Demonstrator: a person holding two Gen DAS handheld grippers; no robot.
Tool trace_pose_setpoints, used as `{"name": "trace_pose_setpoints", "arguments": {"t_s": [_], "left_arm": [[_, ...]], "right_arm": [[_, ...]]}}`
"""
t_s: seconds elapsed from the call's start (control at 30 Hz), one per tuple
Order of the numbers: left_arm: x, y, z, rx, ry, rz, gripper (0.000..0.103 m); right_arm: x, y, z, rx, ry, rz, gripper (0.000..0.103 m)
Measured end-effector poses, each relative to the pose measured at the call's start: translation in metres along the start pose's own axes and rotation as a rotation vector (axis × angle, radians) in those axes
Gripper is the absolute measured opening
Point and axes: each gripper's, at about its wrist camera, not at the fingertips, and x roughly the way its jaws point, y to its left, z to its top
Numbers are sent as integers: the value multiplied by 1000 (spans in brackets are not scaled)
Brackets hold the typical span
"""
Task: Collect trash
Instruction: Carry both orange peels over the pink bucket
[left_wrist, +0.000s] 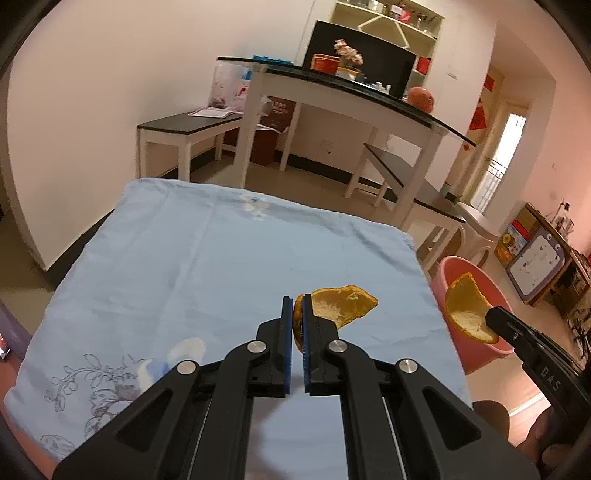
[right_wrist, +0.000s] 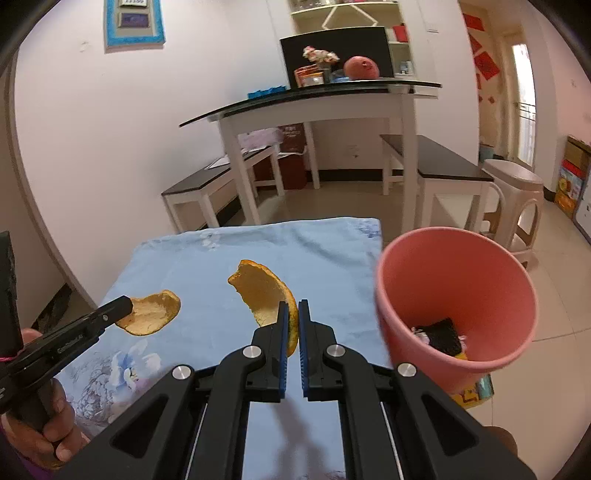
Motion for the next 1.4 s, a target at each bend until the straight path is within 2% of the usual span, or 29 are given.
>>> {"name": "trace_pose_setpoints", "arguments": {"t_s": [0.37, 0.67, 0.97, 1.13, 1.4], "left_arm": [[3, -45, 6, 79, -14, -58, 4], [18, -94, 14, 154, -16, -144, 4], [45, -153, 12, 236, 16, -230, 4], [65, -180, 6, 263, 62, -269, 4], [92, -209, -5, 306, 104, -289, 4]], "right_arm": [[-24, -46, 2, 80, -47, -72, 5], [-40, -96, 4, 163, -85, -175, 5], [-40, -146, -2, 236, -93, -250, 5], [-34, -162, -4, 258, -83, -271, 5], [-19, -180, -7, 278, -61, -289, 5]]}}
